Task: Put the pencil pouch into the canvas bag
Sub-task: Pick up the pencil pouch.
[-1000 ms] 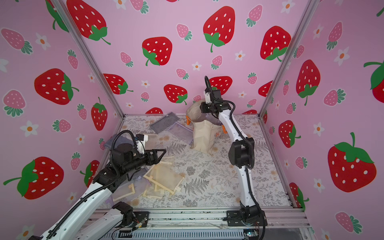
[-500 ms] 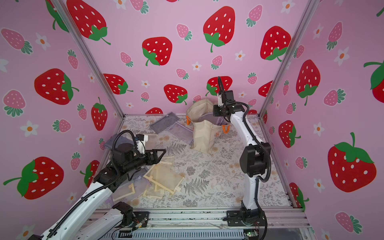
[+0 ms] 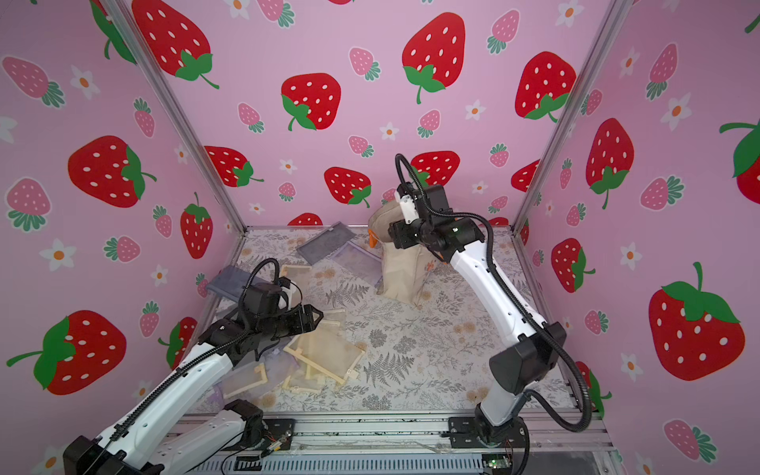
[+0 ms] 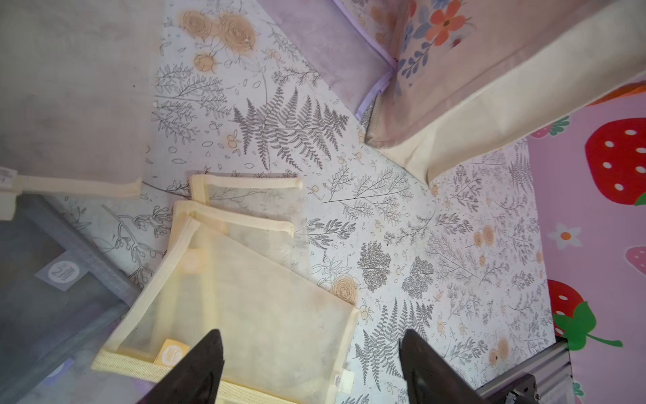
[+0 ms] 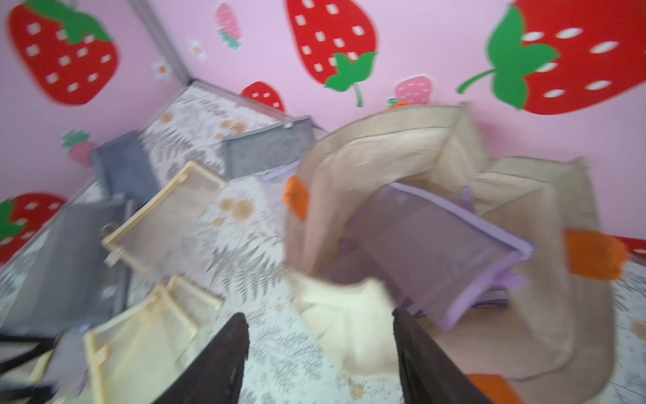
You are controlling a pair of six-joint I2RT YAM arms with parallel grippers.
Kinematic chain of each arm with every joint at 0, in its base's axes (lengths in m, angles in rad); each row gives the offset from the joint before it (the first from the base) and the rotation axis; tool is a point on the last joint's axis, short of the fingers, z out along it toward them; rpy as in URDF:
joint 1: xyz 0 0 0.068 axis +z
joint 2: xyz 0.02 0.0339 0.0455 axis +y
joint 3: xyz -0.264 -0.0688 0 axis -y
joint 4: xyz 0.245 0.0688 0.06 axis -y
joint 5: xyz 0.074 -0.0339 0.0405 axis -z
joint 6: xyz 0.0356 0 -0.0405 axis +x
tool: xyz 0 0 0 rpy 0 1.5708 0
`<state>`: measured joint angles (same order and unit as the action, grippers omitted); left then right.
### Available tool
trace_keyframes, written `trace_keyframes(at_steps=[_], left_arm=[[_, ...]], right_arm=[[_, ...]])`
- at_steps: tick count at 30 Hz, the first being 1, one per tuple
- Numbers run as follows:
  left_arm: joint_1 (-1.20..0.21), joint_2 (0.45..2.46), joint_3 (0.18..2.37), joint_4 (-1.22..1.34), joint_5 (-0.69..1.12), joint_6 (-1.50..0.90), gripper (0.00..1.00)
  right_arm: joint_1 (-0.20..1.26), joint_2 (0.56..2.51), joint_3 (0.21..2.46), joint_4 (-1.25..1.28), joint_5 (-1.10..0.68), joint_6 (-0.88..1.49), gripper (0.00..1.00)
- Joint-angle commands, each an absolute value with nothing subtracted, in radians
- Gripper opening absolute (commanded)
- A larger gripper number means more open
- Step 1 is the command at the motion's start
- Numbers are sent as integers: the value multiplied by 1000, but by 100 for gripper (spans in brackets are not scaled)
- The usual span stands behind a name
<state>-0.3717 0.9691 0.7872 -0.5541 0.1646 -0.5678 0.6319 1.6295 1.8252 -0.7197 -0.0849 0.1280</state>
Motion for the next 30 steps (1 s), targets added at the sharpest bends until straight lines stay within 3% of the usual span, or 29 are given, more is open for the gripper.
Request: trace_keyframes(at_steps=[1,8,16,21,24,28,30], left_arm=[[-357,945,730,-609,156,-652,79],[-354,775,518,-573,220,-857,76],[-360,606,371,-601,249,-1007,76],[-362,620,313,-514,264,-1019,71],[-362,675,299,-438,264,-1016,66],[-362,744,296,-361,254,-999,43],[-362,761,296,-338,247,-989,38]], right_arm=[[693,1584,1638,-725,-168,158,70],[827,1641,1335,-511,-333,309,75],[919,1875,1347,-358,-458,361,76],[944,1981,1356,-270,-535,403,75],[955,2010,1357,-258,-537,405,72],[962,2041,1346,-246,-558,411,66],[965,2049,1334,-237,-571,414,61]])
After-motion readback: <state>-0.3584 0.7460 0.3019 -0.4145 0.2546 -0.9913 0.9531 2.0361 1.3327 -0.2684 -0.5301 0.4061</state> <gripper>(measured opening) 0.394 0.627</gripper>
